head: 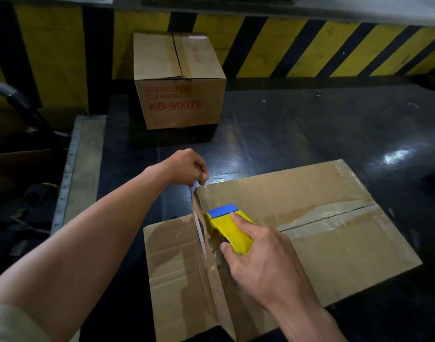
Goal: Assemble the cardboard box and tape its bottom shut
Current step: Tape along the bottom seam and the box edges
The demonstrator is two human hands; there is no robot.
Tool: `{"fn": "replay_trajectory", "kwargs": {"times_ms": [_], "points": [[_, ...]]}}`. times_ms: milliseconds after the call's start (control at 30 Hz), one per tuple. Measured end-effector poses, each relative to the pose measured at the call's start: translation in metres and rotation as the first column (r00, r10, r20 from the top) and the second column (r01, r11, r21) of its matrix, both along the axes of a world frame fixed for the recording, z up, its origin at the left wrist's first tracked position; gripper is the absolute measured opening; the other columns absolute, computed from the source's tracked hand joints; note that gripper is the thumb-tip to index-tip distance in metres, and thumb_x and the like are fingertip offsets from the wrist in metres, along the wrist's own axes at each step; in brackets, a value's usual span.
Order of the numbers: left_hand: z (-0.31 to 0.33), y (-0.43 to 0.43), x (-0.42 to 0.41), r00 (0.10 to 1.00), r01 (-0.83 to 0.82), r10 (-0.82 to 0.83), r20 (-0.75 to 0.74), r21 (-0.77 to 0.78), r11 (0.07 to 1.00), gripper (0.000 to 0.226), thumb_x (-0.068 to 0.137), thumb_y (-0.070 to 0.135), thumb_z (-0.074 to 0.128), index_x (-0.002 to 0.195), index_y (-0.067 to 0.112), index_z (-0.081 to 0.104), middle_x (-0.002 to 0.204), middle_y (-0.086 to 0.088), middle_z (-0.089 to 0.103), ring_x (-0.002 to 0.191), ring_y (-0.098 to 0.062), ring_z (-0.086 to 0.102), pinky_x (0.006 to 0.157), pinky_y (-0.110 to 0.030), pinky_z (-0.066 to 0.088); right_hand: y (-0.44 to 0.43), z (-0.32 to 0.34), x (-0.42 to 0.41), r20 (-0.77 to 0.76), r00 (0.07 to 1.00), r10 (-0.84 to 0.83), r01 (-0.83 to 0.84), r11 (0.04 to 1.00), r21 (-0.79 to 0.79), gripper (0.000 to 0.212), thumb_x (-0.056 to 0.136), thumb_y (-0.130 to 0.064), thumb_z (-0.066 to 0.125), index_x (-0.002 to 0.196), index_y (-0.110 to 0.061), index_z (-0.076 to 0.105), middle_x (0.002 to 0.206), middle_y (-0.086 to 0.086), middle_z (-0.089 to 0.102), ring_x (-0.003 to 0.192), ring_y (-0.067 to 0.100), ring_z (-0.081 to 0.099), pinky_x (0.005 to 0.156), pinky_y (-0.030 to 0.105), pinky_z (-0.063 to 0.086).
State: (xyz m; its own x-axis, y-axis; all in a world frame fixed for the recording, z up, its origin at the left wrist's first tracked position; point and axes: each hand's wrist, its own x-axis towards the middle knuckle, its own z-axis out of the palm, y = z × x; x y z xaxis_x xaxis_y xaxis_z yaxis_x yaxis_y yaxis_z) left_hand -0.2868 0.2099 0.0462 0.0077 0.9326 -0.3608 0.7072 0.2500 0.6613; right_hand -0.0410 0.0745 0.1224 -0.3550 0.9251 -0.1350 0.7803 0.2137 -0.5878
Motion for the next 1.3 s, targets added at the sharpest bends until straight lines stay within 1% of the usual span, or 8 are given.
{"fn": "replay_trajectory", "kwargs": {"times_ms": [67,200,333,600,867,1000,1167,1300], "points": [[-0.002,0.001,0.000,1.000,0.004,-0.004,0.002,-0.010,1.000,0.011,0.087,0.010,0.071,0.081,0.015,0.077,0.077,0.003,0.078,0.064,-0.003,0.070,0.061,-0.022,0.059,0.000,-0.001,-0.001,-0.004,1.000,0.002,-0.002,1.000,-0.004,0.065,0.087,-0.055,0.057,0.147,-0.040,0.040,0.093,-0.003,0.061,0.090,0.017,0.057,0.074,0.025,0.044],[-0.006,0.003,-0.001,1.000,0.008,-0.008,0.011,-0.030,1.000,0.011,0.087,0.010,0.071,0.081,0.016,0.077,0.079,0.002,0.078,0.074,-0.009,0.072,0.066,-0.027,0.062,-0.001,-0.003,-0.001,-0.003,1.000,0.009,-0.009,1.000,-0.008,0.065,0.088,-0.055,0.057,0.148,-0.039,0.039,0.094,-0.003,0.058,0.091,0.015,0.055,0.075,0.024,0.045],[-0.009,0.004,-0.002,1.000,0.017,-0.017,0.005,-0.054,0.998,0.010,0.089,0.013,0.072,0.083,0.018,0.077,0.085,0.001,0.077,0.080,-0.012,0.072,0.062,-0.024,0.060,0.001,-0.006,-0.005,0.012,1.000,0.018,-0.018,1.000,-0.022,0.066,0.088,-0.054,0.058,0.148,-0.037,0.039,0.094,-0.003,0.061,0.089,0.016,0.056,0.071,0.023,0.043],[-0.012,0.008,-0.005,0.996,0.041,-0.026,0.087,-0.175,0.984,0.017,0.090,0.013,0.072,0.078,0.024,0.076,0.088,0.004,0.071,0.086,-0.013,0.062,0.066,-0.029,0.053,0.005,-0.007,-0.009,0.057,0.998,-0.002,0.002,1.000,-0.011,0.065,0.086,-0.056,0.058,0.146,-0.038,0.043,0.113,0.000,0.066,0.103,0.019,0.060,0.085,0.029,0.049],[-0.028,0.004,-0.012,0.996,0.008,0.012,0.087,-0.221,0.975,0.011,0.087,0.020,0.074,0.084,0.030,0.076,0.091,0.003,0.072,0.086,-0.016,0.061,0.067,-0.030,0.052,0.006,-0.010,-0.011,0.087,0.996,-0.022,0.023,1.000,-0.018,0.063,0.083,-0.058,0.059,0.142,-0.036,0.050,0.108,0.000,0.068,0.098,0.019,0.062,0.086,0.030,0.051],[-0.028,-0.002,-0.010,0.998,-0.017,0.025,0.057,-0.139,0.990,0.009,0.084,0.017,0.078,0.086,0.025,0.076,0.088,0.001,0.073,0.080,-0.016,0.063,0.066,-0.028,0.053,0.006,-0.009,-0.011,0.095,0.995,-0.018,0.020,1.000,-0.020,0.062,0.084,-0.057,0.059,0.142,-0.035,0.050,0.115,0.001,0.068,0.106,0.019,0.060,0.090,0.030,0.049],[-0.003,-0.014,0.007,0.998,-0.052,0.059,-0.035,0.186,0.981,0.010,0.085,0.017,0.076,0.091,0.024,0.080,0.083,0.009,0.075,0.078,-0.003,0.068,0.074,-0.020,0.053,0.005,-0.006,-0.013,0.118,0.993,-0.017,0.018,1.000,-0.005,0.061,0.084,-0.056,0.059,0.141,-0.036,0.051,0.118,0.001,0.069,0.107,0.021,0.061,0.090,0.031,0.050],[0.001,-0.037,0.025,0.987,0.108,-0.085,-0.133,0.176,0.978,0.035,0.089,0.039,0.074,0.120,0.024,0.076,0.110,0.004,0.077,0.099,-0.009,0.070,0.091,-0.028,0.054,0.004,-0.005,-0.013,0.138,0.990,-0.016,0.016,1.000,0.001,0.060,0.083,-0.055,0.060,0.139,-0.035,0.053,0.119,0.002,0.069,0.108,0.024,0.061,0.087,0.033,0.050]]}}
